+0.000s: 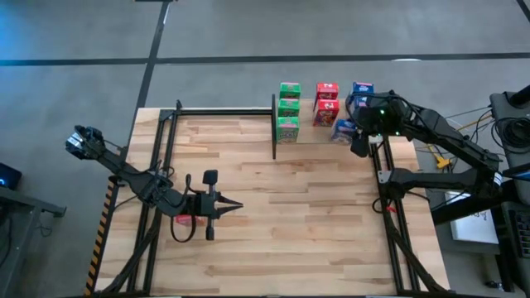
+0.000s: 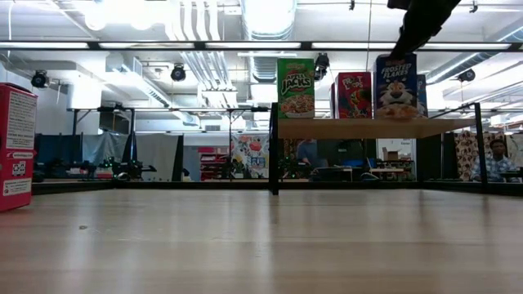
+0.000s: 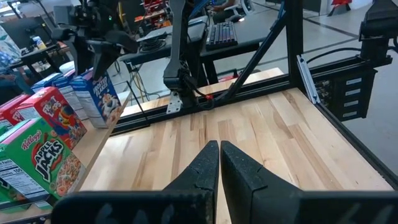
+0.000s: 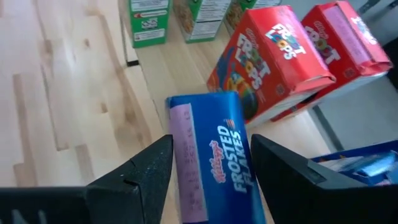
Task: Stack cereal on shelf
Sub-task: Put the blue cereal box on the shelf aligned with other blue cereal boxes
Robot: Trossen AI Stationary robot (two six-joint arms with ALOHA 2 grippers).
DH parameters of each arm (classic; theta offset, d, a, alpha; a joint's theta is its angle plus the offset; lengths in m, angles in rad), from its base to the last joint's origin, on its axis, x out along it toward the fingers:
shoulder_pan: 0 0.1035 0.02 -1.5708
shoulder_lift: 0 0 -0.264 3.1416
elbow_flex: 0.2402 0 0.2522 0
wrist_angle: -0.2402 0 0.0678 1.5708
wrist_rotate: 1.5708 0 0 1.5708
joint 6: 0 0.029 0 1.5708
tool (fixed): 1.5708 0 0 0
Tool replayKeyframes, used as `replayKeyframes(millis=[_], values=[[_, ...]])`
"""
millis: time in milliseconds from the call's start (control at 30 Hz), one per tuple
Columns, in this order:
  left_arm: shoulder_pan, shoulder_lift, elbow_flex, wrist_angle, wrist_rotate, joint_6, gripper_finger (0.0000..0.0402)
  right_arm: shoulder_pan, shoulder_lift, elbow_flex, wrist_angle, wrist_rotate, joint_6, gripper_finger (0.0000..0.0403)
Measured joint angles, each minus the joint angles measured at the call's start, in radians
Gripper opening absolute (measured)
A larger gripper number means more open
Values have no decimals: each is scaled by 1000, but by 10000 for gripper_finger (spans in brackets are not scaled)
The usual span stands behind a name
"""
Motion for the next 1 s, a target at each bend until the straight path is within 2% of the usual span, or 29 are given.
replayKeyframes(millis=[267,600,800,1000], values=[[0,0,-1,0,0,0,0,0,0,0,1,49,-15,211],[0,0,-1,0,0,-4,0,0,43,0,-11,65,-69,174],[0,0,-1,0,0,-7,0,0,66,34,-43,112,-125,153],[0,0,-1,-1,0,-7,0,0,85,62,-79,140,-139,147]])
